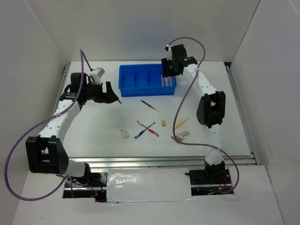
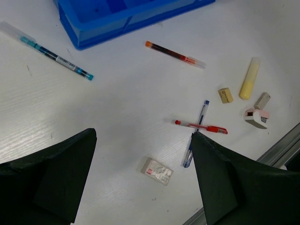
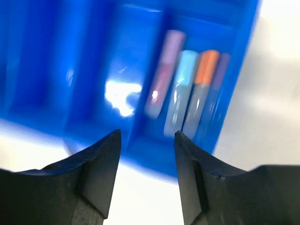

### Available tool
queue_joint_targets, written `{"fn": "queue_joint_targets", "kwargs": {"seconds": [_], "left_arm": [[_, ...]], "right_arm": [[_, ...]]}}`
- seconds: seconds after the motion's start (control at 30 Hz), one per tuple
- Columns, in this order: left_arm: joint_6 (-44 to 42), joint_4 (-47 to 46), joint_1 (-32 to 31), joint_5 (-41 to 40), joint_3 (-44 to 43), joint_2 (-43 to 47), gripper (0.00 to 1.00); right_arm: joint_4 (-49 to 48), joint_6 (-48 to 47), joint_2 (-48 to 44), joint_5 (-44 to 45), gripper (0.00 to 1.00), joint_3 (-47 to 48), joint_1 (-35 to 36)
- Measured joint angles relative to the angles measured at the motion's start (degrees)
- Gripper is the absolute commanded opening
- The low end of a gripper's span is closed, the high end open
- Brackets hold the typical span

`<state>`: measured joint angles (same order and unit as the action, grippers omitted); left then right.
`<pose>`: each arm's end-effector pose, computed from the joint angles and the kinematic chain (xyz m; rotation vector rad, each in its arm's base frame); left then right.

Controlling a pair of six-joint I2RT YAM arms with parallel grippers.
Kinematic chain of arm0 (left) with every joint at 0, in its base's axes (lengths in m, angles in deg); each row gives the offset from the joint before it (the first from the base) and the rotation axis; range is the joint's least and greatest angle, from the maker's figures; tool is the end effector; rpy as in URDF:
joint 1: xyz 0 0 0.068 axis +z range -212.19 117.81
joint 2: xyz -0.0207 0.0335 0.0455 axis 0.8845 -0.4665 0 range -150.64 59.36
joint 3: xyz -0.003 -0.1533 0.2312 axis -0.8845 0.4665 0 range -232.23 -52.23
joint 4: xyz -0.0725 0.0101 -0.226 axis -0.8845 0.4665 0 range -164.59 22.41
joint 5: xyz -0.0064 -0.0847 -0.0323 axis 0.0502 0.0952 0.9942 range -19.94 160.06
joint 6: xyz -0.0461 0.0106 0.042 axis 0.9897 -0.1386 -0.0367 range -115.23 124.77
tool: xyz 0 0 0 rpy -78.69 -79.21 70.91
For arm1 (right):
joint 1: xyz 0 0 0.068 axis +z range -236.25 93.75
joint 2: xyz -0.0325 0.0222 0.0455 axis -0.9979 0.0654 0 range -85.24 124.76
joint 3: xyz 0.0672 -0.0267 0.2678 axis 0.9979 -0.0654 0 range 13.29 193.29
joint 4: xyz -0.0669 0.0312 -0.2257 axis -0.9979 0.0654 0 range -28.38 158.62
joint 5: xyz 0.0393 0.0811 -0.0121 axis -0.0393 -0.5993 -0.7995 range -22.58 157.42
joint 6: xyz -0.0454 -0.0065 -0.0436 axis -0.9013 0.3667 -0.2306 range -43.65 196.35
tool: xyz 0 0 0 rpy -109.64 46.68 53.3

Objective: Sort the stationery into containers
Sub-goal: Place the pen in the storage box, then pick up the pen from the center of the board.

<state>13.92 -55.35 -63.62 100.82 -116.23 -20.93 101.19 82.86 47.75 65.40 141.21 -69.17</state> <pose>0.2955 -0.0322 0.3072 0.1591 2.1668 -0.6912 0.4910 0.1526 0.2642 -0.2350 2.3508 0.2425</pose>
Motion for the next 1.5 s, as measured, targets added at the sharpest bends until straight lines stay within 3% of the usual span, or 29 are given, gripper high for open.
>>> {"fn": "queue_joint_targets", "kwargs": {"seconds": [0.17, 0.33, 0.43, 0.57, 0.67, 1.13, 1.5], "left_arm": [[-2.10, 0.48, 0.68, 2.97, -1.25, 0.85, 0.97], [-5.42, 3.26, 0.98, 10.21, -1.40, 1.22, 0.99], [-6.23, 4.66, 0.90, 12.96, -1.40, 1.22, 0.99], [-6.86, 5.11, 0.37, 13.42, -1.38, 1.31, 0.99], [-8.09, 5.27, -0.24, 12.79, -1.36, 1.92, 0.99], [-10.43, 6.19, -1.51, 9.42, -1.36, 3.48, 0.99], [-10.21, 5.73, -1.51, 7.41, -1.16, 3.19, 0.99]], "right_arm": [[2.47, -19.65, -20.87, -11.17, 0.54, -15.98, -1.38], [6.23, -43.25, -40.22, -12.90, 0.57, -31.34, -1.84], [7.30, -54.82, -44.00, -11.47, 0.60, -41.48, -0.66], [7.19, -68.00, -42.45, -7.89, 0.64, -58.07, 1.29], [7.80, -74.77, -40.79, -5.38, 0.64, -64.04, 2.34], [4.35, -83.41, -32.89, 0.00, 0.63, -62.25, 6.99], [2.16, -85.94, -29.31, 0.55, 0.51, -63.12, 8.52]]}}
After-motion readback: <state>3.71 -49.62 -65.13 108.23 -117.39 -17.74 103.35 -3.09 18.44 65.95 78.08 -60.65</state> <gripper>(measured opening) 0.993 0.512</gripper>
